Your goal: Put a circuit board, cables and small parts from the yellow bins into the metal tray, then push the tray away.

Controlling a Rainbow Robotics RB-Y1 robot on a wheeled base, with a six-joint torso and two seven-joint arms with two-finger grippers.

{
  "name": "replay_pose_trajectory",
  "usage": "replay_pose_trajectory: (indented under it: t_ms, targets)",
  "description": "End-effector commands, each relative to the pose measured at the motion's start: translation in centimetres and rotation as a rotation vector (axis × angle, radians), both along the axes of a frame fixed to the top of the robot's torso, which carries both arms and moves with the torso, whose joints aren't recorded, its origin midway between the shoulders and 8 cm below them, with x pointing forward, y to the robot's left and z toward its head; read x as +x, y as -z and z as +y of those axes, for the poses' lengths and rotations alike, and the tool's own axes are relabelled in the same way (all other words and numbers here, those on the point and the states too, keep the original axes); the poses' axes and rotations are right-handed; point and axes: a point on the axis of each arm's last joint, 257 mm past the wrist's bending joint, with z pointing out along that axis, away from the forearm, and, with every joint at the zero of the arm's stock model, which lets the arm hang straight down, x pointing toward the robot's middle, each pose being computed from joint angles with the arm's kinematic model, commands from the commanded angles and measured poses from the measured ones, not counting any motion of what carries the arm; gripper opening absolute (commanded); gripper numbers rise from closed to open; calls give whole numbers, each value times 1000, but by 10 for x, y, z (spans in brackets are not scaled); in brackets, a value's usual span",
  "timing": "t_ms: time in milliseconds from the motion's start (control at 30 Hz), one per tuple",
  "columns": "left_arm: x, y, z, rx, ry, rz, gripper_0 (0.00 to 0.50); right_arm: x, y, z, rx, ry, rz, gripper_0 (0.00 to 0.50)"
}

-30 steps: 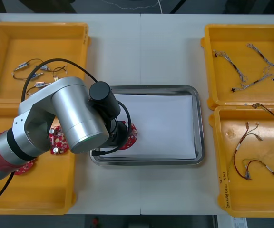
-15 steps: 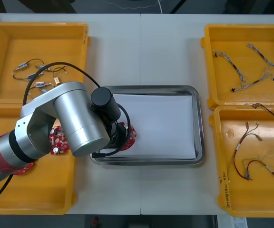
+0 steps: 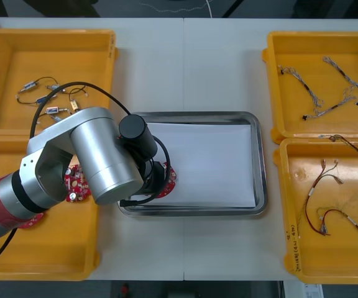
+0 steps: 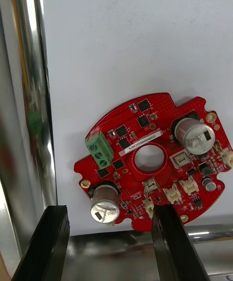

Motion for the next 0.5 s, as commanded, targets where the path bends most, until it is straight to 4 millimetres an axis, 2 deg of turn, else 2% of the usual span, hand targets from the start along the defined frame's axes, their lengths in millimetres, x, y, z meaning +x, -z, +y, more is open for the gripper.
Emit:
replay_pose_trajectory:
  t_ms: [33,267,500]
  targets:
    - [-1,-5,7,-3,-10,-24,500,4,-12,3,-15,4,-32,0]
    - [1,-25,7,-26,-29,-47,500,4,-11,2,-19,8,-27,0]
    - [3,-65,15,-62,-57,-67,500,2,-10,6,-16,-5,-24,0]
